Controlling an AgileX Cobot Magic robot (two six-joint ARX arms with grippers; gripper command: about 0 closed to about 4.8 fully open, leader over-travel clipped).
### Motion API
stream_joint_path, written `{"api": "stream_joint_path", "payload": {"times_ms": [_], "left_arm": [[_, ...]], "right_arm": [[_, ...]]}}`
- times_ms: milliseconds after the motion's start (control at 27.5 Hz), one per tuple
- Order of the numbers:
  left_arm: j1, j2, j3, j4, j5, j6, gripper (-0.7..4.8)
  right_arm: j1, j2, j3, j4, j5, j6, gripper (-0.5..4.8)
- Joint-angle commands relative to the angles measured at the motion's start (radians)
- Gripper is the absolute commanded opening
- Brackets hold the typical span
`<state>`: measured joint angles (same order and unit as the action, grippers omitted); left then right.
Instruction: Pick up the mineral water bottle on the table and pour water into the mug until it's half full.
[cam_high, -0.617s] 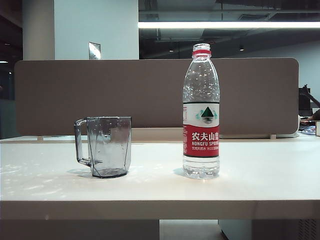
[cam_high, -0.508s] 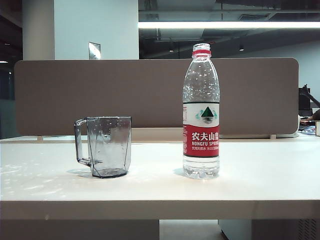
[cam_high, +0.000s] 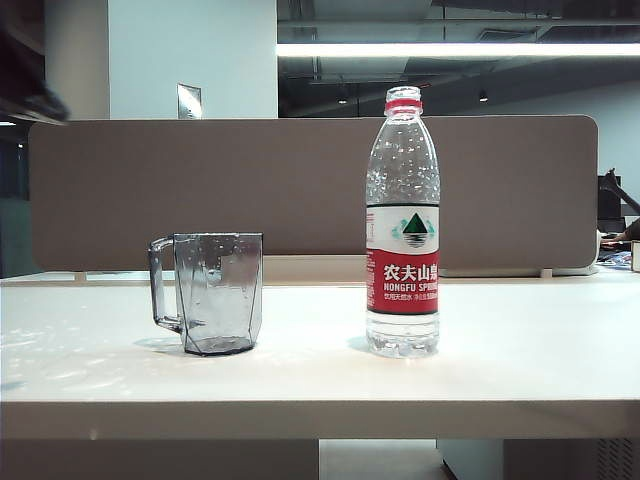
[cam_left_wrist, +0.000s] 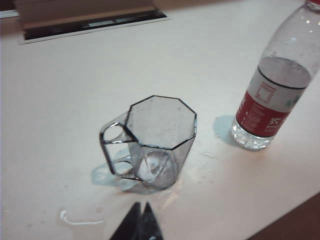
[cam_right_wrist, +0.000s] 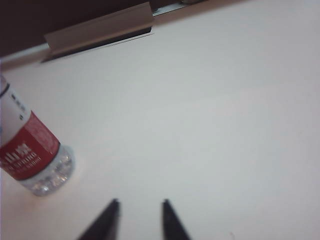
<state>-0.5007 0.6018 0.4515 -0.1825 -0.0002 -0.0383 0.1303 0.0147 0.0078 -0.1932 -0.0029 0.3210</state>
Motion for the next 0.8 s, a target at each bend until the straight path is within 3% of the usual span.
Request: {"api": "stream_joint_path", "payload": {"times_ms": [36,181,399,472,544,581,799], "left_arm": [[-0.010,0.034,0.001,0.041,0.004,0.001,-0.01],[-0.011,0.053,0.001,0.037,0.000,0.001,-0.01],[-0.011,0.058,0.001,0.037,0.003,0.001,-0.01],[-0.011,0.058,0.001,0.040,0.003,0.001,-0.01],[-0.011,0.059,0.001,0.040,0.004,0.001,-0.01],[-0.011,0.060,0.001,0.040,0.003,0.001,-0.01],[-0.011,0.073,0.000,0.040,0.004,0.001,-0.01]], "right_arm": [[0.000,0.000,-0.005,0.060,-0.039,0.053,1.49],[0.000,0.000,0.060,0.190,-0.082,0.031,1.45],[0.000,0.011,0.331,0.115,-0.080,-0.135,1.38],[0.000,0.047,0.485,0.024,-0.083,-0.270,0.81],[0.000,0.128,0.676,-0.174,-0.082,-0.509,0.80],[0.000,0.172,0.750,-0.261,-0.075,-0.571,0.80],[0.000,0.457,1.066,-0.535,-0.077,-0.610,0.82]]}}
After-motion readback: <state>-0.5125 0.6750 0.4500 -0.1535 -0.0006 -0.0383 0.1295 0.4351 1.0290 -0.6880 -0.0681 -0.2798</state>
